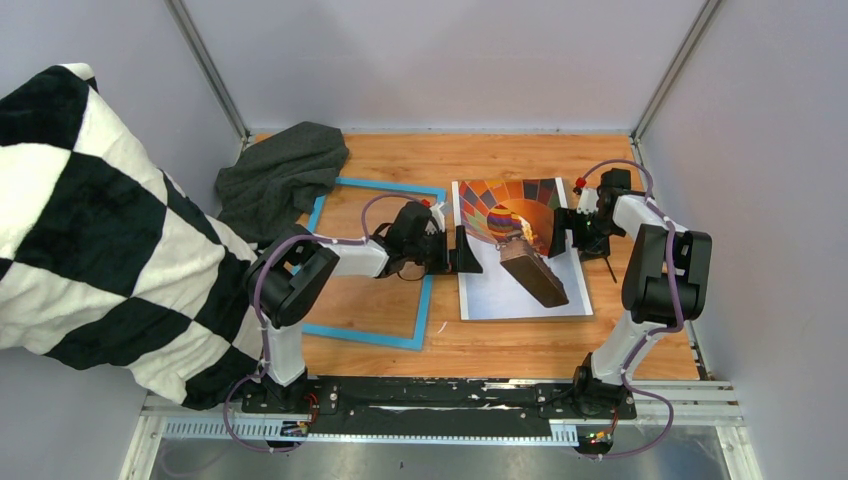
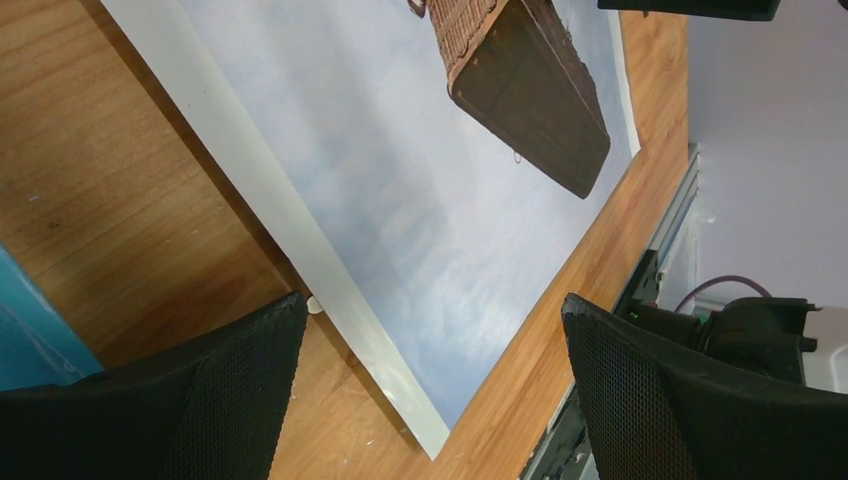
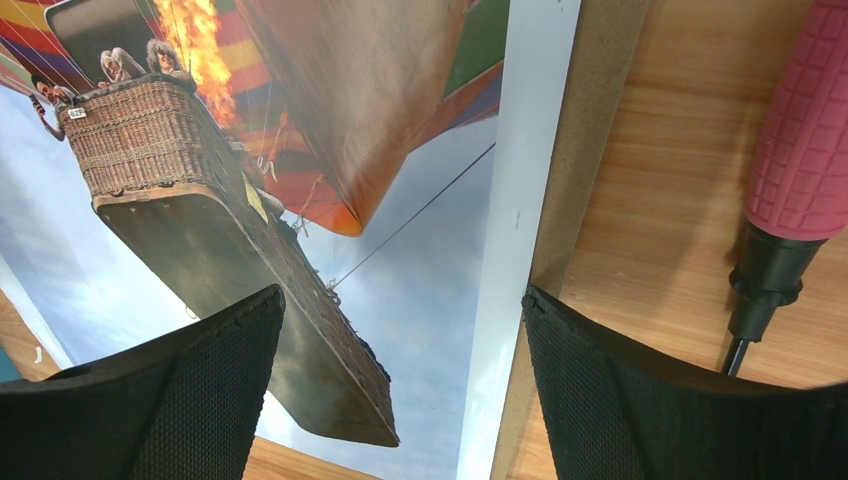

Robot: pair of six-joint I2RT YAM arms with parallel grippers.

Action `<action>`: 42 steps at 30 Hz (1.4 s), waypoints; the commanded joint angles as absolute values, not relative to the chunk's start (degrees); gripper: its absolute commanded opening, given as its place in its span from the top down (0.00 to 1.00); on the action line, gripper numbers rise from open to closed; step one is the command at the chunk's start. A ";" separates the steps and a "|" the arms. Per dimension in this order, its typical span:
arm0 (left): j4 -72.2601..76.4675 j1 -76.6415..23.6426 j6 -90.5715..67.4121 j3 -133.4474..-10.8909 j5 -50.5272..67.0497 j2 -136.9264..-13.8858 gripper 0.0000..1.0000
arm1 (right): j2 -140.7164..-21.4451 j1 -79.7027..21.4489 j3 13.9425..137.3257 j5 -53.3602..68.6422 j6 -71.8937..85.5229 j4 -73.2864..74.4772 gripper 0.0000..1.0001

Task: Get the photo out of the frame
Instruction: Move the photo to the photo frame.

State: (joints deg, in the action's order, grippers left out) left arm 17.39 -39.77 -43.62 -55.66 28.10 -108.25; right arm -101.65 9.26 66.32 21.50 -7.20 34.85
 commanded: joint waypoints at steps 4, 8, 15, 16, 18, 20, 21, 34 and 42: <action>20.85 -38.85 -47.39 -54.65 28.84 -108.44 0.00 | -106.58 9.31 64.25 23.93 -7.15 35.59 0.10; 22.44 -38.76 -48.73 -54.46 29.62 -109.32 0.01 | -106.64 9.31 64.25 23.82 -7.21 35.52 0.10; 22.94 -38.65 -49.41 -54.51 29.63 -109.84 0.01 | -106.61 9.32 64.25 23.82 -7.21 35.58 0.10; 22.94 -38.60 -49.44 -54.43 29.35 -109.86 0.01 | -106.63 9.32 64.29 23.82 -7.21 35.57 0.10; 22.94 -38.65 -49.57 -54.17 28.58 -109.78 0.01 | -106.64 9.30 64.25 23.82 -7.21 35.58 0.10; 22.94 -38.59 -49.88 -53.94 27.92 -109.86 0.00 | -106.61 9.31 64.25 23.83 -7.20 35.56 0.10; 22.92 -38.64 -50.04 -53.82 27.48 -109.82 0.00 | -106.61 9.29 64.29 23.82 -7.21 35.55 0.10; 22.85 -38.72 -51.39 -53.72 24.97 -111.10 0.00 | -106.75 9.30 64.34 23.47 -7.15 35.59 0.10; 22.85 -38.85 -51.76 -54.95 25.36 -112.78 0.02 | -106.71 9.31 64.25 23.46 -7.12 35.60 0.10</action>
State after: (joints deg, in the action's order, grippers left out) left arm 24.03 -38.81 -52.12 -54.52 26.39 -109.86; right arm -102.13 9.26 66.89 21.45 -7.20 35.44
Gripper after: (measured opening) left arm 0.981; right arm 0.899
